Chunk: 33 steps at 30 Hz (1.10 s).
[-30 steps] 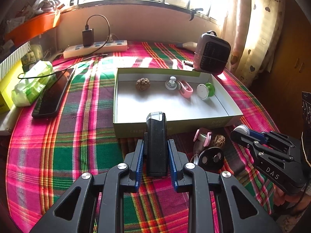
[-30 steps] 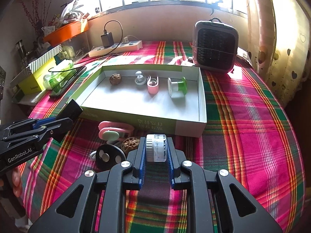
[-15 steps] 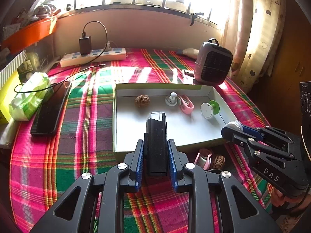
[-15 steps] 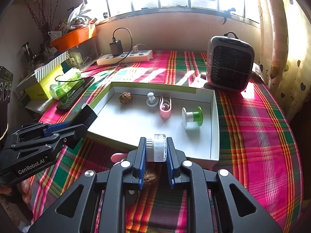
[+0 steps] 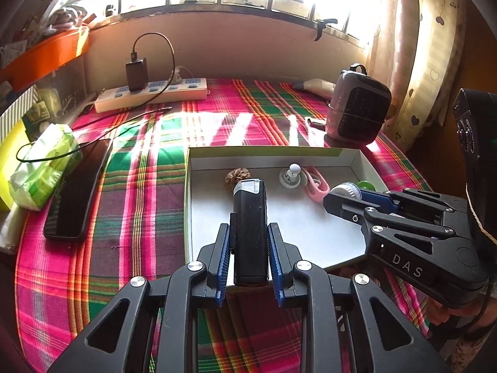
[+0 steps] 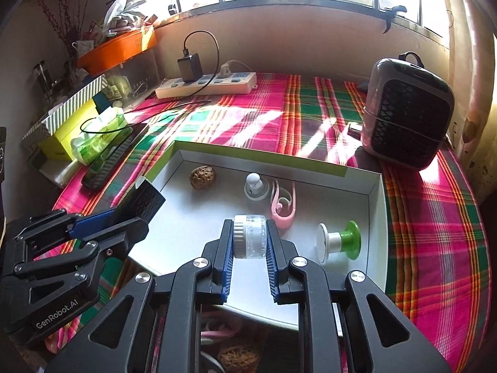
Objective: Organize objects
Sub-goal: 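Carry the black case in the left tool and white jar in the right tool into the box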
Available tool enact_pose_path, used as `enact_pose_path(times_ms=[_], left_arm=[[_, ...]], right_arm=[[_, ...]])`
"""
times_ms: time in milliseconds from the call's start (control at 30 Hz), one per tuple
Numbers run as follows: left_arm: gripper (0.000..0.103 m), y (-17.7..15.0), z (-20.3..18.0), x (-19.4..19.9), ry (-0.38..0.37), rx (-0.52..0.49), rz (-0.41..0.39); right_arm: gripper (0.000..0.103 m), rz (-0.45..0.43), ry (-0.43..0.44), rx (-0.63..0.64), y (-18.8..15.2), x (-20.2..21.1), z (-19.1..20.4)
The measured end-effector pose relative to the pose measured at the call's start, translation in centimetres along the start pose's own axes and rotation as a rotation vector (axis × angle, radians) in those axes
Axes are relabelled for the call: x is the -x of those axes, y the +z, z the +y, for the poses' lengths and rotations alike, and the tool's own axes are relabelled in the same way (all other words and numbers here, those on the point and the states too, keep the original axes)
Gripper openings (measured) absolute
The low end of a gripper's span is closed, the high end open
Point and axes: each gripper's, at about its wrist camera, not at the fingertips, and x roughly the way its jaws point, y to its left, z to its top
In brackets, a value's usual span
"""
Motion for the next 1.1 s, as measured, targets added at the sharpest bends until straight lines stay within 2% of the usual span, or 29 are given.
enact_pose_path(times_ms=[500, 933, 1100], left_arm=[[0.021, 0.7, 0.2, -3.1, 0.022, -0.002, 0.042], [0.021, 0.9, 0.2, -4.7, 0.031, -0.006, 0.062], [0.021, 0.9, 0.1, -4.9, 0.038, -0.013, 0.064]], right_arm=[[0.020, 0.096, 0.009, 0.041, 1.6, -4.6, 0.0], [0.020, 0.089, -0.042, 0.081, 2.1, -5.8, 0.0], [0.020, 0.082, -0.035, 0.080, 2.2, -5.8, -0.1]])
